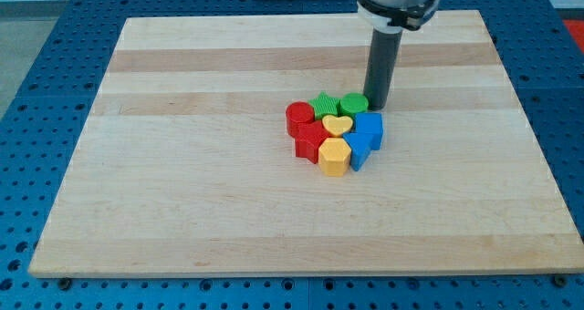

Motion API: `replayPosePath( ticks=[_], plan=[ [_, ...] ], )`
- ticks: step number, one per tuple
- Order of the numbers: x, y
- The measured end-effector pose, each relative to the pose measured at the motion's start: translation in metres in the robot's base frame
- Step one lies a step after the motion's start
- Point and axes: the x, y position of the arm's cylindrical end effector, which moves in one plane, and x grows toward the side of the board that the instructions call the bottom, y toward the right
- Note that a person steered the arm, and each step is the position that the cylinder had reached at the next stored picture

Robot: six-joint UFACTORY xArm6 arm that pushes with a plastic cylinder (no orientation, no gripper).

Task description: Move the arm away from the green circle

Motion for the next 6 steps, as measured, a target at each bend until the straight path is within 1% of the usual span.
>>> replayPosePath(
  ticks=[2, 3, 4, 6],
  plan=[
    [0.001, -0.011],
    [-0.019, 0.015],
    [-0.044, 0.022],
    [-0.043, -0.035]
  ],
)
